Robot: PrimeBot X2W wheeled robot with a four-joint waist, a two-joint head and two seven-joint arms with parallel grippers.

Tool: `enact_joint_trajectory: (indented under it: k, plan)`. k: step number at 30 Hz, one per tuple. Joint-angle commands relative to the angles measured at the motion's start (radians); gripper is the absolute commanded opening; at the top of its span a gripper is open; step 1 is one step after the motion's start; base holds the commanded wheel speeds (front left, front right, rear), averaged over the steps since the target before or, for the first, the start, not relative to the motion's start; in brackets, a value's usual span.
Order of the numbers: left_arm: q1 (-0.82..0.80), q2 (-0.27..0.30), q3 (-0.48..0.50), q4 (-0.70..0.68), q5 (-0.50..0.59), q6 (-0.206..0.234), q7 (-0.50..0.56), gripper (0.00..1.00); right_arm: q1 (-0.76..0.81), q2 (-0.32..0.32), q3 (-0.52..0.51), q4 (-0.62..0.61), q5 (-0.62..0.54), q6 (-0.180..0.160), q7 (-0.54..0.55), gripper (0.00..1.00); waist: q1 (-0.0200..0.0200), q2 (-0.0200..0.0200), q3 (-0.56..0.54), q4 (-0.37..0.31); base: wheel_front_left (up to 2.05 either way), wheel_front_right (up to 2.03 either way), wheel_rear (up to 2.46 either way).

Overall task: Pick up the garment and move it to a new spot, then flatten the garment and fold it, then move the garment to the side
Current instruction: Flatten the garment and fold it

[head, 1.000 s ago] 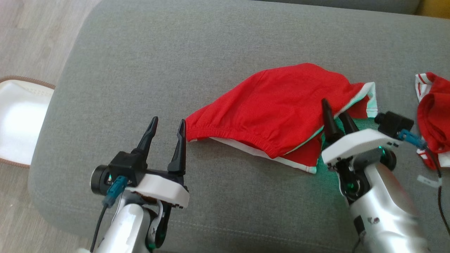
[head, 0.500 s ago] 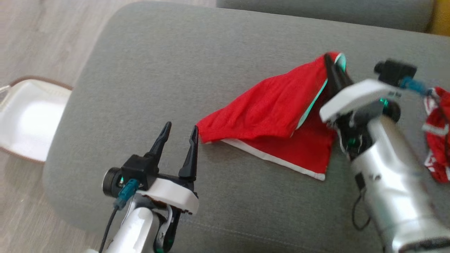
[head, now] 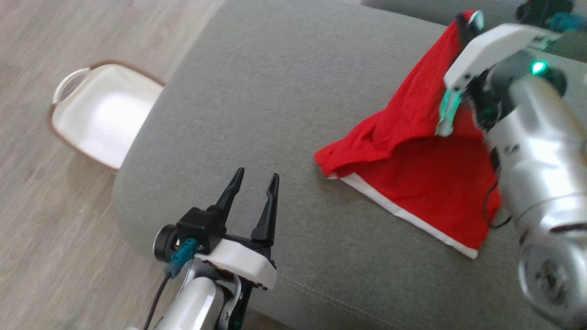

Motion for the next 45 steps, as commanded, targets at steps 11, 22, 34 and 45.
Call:
enact_joint_trajectory:
  k: [11, 22, 34, 45]
  plan:
    - [-0.068, 0.004, -0.009, -0.051, -0.042, 0.030, -0.012, 1.00, -0.184, -0.033, -0.098, 0.080, -0.244, 0.007, -0.001, 1.00, 0.0000, 0.0000, 0.073, 0.064, 0.00, 0.00, 0.00]
    - [-0.093, 0.004, 0.042, -0.041, -0.010, 0.027, -0.012, 1.00, -0.135, 0.015, -0.066, 0.091, -0.346, 0.007, 0.021, 1.00, 0.0000, 0.0000, 0.025, -0.072, 0.00, 0.00, 0.00]
    - [-0.089, 0.005, 0.161, -0.027, 0.062, -0.013, -0.012, 1.00, 0.012, 0.026, 0.181, 0.016, -0.070, 0.007, -0.150, 1.00, 0.0000, 0.0000, -0.058, -0.249, 0.00, 0.00, 0.00]
    - [-0.034, 0.006, 0.263, -0.044, 0.099, -0.035, -0.012, 1.00, 0.329, 0.002, 0.352, -0.291, 0.128, 0.007, -0.264, 1.00, 0.0000, 0.0000, -0.124, -0.401, 0.00, 0.00, 0.00]
